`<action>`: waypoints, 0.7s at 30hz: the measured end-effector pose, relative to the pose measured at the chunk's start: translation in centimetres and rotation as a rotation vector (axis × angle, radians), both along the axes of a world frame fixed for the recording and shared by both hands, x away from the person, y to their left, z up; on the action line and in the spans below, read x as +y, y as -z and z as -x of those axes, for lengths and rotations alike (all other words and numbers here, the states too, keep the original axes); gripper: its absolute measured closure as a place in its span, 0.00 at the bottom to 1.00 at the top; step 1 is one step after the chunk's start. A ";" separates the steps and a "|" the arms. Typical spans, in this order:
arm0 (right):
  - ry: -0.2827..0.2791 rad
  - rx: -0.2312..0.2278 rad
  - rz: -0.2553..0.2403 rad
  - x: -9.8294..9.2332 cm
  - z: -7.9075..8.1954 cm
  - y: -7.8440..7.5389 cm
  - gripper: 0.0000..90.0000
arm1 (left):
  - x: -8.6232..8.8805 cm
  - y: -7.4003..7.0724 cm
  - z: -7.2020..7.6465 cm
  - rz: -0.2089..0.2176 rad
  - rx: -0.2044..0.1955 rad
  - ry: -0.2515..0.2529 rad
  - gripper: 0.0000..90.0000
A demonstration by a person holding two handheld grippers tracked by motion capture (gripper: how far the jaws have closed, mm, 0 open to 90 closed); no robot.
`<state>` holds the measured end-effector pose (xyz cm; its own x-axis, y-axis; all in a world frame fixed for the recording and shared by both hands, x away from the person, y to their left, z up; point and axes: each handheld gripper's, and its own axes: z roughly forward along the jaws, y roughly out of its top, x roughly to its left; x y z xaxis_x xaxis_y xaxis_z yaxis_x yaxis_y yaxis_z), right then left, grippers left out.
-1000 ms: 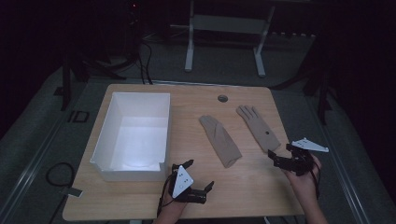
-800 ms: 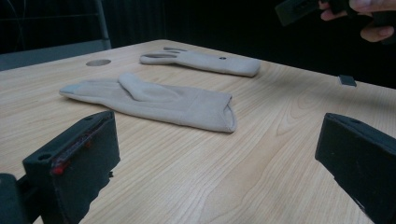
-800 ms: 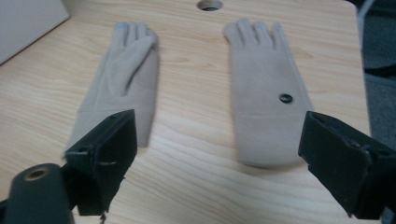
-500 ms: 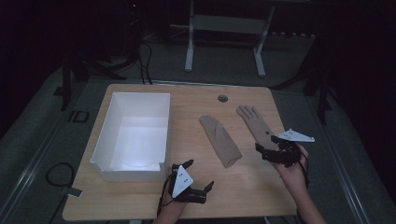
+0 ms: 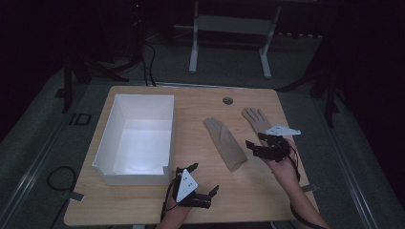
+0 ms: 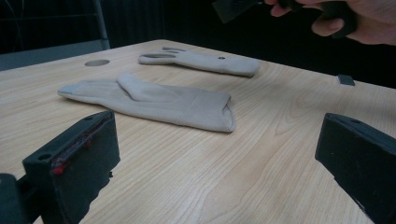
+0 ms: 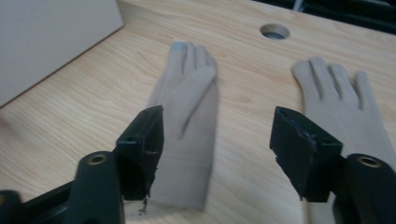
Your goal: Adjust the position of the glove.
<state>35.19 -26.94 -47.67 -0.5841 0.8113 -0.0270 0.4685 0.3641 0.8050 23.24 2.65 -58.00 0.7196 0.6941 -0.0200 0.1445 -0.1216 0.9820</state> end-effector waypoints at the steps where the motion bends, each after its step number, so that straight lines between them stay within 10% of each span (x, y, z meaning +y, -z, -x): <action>1: 0.000 0.000 0.000 0.0 0.0 0.0 0.39 | 0.0 0.0 0.0 0.000 0.000 0.000 0.00; 21: -0.140 0.041 0.022 4.4 -5.0 2.1 0.50 | -0.1 0.0 0.0 -0.001 -0.001 0.014 0.00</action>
